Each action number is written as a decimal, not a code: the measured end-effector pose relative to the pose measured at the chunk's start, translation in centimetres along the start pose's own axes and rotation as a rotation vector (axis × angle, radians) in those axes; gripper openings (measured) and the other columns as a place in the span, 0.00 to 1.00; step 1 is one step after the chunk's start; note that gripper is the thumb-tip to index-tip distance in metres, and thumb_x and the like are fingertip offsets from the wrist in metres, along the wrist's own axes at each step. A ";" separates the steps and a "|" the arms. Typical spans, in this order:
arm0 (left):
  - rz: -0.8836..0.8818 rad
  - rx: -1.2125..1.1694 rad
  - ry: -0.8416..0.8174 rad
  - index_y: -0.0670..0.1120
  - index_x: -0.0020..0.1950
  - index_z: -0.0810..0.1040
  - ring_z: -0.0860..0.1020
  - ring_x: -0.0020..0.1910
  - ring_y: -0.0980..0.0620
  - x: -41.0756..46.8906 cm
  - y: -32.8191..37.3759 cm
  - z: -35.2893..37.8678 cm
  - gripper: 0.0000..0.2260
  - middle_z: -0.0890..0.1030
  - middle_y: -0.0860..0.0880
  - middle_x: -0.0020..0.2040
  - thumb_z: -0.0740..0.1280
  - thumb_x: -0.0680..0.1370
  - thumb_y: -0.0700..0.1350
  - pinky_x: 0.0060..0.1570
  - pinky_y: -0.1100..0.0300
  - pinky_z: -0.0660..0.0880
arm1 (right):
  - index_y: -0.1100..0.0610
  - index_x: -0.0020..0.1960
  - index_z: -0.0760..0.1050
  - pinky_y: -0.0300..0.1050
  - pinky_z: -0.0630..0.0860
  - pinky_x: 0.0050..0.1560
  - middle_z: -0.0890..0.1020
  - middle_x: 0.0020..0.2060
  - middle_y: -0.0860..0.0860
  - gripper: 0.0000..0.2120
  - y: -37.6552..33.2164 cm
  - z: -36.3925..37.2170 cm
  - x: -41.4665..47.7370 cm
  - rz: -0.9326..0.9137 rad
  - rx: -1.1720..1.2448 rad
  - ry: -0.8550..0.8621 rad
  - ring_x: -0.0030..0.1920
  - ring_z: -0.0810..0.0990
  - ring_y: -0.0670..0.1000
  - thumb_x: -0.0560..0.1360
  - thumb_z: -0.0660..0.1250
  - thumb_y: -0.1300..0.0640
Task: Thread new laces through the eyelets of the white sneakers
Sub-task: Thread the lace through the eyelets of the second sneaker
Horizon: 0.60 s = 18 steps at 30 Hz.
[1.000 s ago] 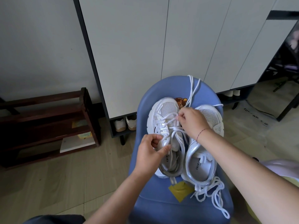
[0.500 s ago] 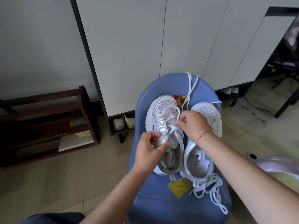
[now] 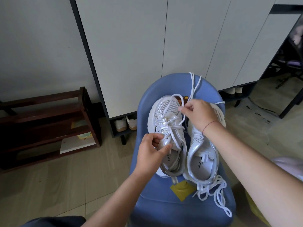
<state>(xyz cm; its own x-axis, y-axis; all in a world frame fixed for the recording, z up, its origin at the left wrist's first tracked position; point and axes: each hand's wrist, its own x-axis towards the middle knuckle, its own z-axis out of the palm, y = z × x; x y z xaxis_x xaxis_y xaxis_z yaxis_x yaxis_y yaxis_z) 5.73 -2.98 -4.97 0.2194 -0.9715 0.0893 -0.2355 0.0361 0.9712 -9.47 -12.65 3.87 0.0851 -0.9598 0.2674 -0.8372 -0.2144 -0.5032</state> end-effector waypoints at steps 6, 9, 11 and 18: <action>-0.003 0.004 0.006 0.50 0.49 0.76 0.75 0.42 0.58 0.1 0.0 0.1 0.13 0.78 0.48 0.49 0.77 0.70 0.45 0.42 0.68 0.72 | 0.58 0.38 0.74 0.47 0.70 0.41 0.76 0.35 0.52 0.19 -0.2 1.2 -2.6 -0.055 -0.246 -0.110 0.39 0.76 0.56 0.76 0.63 0.42; 0.000 0.003 0.004 0.51 0.49 0.76 0.74 0.42 0.58 0.0 0.0 0.1 0.13 0.78 0.48 0.49 0.76 0.70 0.44 0.42 0.69 0.72 | 0.55 0.40 0.70 0.46 0.66 0.42 0.76 0.38 0.52 0.18 -0.3 1.4 -2.7 -0.062 -0.357 -0.109 0.42 0.75 0.55 0.78 0.59 0.42; 0.000 0.004 0.003 0.51 0.49 0.76 0.75 0.42 0.58 0.0 0.0 0.1 0.13 0.78 0.48 0.49 0.76 0.70 0.44 0.42 0.69 0.72 | 0.53 0.41 0.67 0.46 0.66 0.44 0.78 0.43 0.52 0.15 -0.2 1.5 -2.6 -0.083 -0.380 -0.118 0.47 0.77 0.57 0.79 0.57 0.44; -0.007 -0.008 -0.001 0.49 0.50 0.77 0.74 0.42 0.57 0.0 0.3 0.1 0.13 0.77 0.48 0.51 0.76 0.70 0.43 0.41 0.72 0.71 | 0.59 0.43 0.72 0.48 0.65 0.42 0.79 0.44 0.58 0.10 0.0 0.4 -1.1 -0.115 -0.139 0.141 0.44 0.76 0.60 0.79 0.60 0.54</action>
<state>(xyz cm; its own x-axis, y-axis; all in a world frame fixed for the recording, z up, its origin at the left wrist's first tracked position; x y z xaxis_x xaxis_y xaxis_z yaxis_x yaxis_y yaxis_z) 5.54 -2.96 -4.75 0.2199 -0.9721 0.0820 -0.2267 0.0309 0.9735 -9.36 -11.66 3.27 0.1158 -0.8935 0.4338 -0.8934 -0.2846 -0.3476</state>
